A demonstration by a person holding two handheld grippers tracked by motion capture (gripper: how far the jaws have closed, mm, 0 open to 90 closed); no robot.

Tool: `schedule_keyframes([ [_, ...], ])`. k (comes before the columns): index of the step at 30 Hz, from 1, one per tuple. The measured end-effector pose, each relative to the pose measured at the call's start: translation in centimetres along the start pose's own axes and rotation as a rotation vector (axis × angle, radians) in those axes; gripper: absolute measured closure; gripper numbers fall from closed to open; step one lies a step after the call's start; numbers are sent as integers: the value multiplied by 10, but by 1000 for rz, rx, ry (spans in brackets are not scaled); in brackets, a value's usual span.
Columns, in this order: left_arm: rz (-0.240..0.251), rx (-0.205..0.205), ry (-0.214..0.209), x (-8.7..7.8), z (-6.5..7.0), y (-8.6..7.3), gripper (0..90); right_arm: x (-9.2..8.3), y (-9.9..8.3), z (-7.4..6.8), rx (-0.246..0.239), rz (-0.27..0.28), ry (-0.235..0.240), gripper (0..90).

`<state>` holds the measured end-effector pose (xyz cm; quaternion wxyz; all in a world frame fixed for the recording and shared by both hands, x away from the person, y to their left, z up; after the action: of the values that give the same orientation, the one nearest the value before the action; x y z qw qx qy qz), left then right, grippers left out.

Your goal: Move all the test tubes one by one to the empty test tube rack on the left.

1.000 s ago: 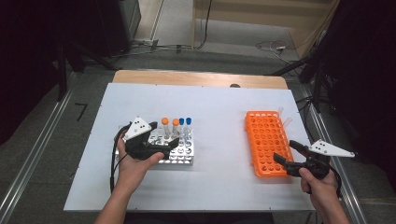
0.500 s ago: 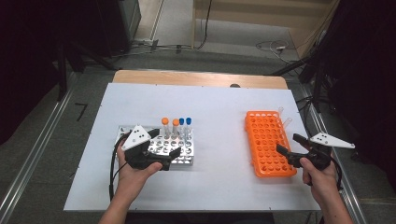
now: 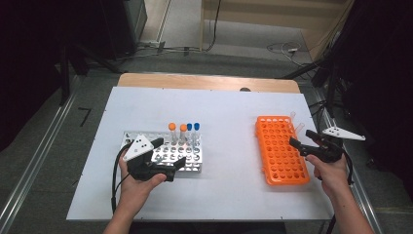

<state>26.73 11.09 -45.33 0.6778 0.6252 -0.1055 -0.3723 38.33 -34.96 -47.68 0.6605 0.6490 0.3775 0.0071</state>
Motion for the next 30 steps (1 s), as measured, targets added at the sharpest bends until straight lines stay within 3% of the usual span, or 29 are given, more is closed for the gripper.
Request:
schedule_keyframes([
  [1, 0, -2, 0, 0, 0, 0, 0, 2, 1, 1, 1, 4, -20, 181],
  [9, -2, -5, -5, 1, 0, -1, 0, 19, -2, 11, 5, -39, -19, 419],
  [17, -7, -10, -4, 2, 0, -2, 1, 26, -7, 17, -9, -61, -42, 547],
  [24, -13, -9, 1, 3, 0, -2, 1, 30, -8, 16, -28, -48, -72, 724],
  [28, -11, -12, 0, 2, 0, -2, 1, 30, -8, 14, -52, -41, -79, 738],
  [30, -11, -11, 1, 2, 0, -2, 1, 28, -6, 14, -40, -27, -81, 739],
])
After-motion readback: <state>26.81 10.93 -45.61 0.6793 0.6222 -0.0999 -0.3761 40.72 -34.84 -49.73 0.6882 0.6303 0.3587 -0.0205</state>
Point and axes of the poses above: each handheld gripper's, and its own axes: x roughly forward along the jaws, y roughly out of its top, z roughly to its right, the point moved 5 cm from there along x, roughly forward along the jaws
